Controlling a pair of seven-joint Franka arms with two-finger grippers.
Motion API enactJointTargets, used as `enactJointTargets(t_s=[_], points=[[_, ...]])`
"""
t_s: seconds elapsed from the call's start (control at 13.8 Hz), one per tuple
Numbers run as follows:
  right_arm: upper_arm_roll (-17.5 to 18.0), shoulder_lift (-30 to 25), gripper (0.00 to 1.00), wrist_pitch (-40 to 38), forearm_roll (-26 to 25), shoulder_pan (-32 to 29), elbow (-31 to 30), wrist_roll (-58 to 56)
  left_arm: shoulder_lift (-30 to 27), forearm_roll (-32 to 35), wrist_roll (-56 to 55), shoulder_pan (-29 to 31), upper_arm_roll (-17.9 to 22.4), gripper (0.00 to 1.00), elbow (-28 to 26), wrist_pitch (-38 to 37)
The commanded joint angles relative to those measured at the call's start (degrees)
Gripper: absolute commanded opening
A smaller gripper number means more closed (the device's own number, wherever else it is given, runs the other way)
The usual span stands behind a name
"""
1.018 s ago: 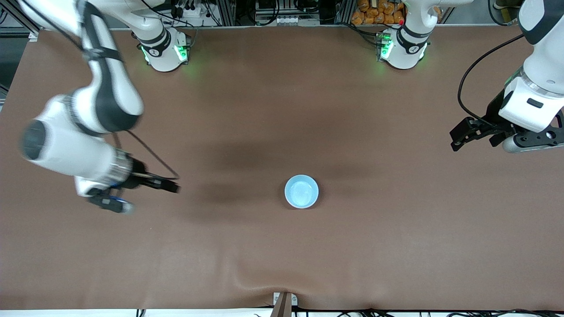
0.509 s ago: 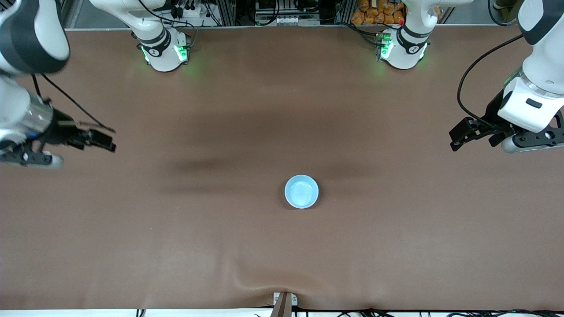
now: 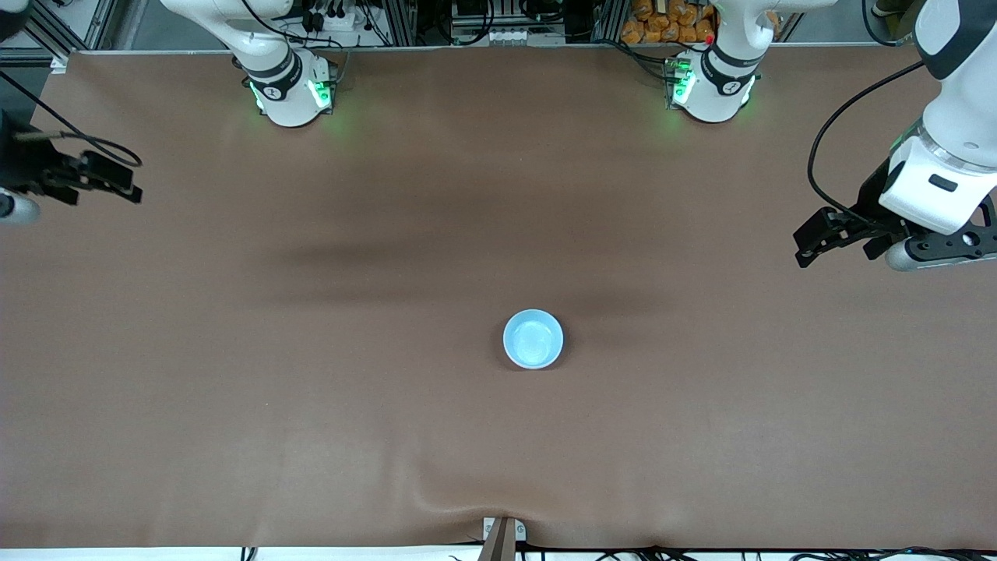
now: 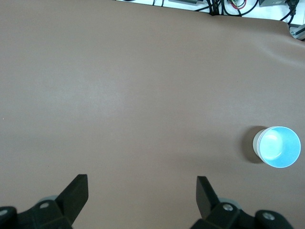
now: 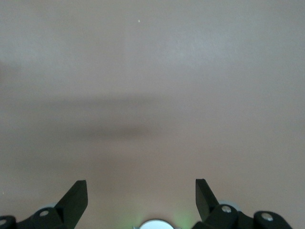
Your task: Stack pink and blue bowls on white bowl
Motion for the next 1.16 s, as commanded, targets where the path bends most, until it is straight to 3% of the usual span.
enactJointTargets(t_s=[0.0, 1.09], points=[[0.84, -0.05, 1.0, -2.24, -1.57, -0.5, 1.7, -0.18, -0.15, -1.04, -0.04, 0.0, 0.12, 1.0, 0.32, -0.01], [0.93, 0.04, 1.0, 0.66, -1.57, -0.5, 1.7, 0.0, -0.15, -1.04, 0.14, 0.09, 0.12, 1.0, 0.41, -0.01]])
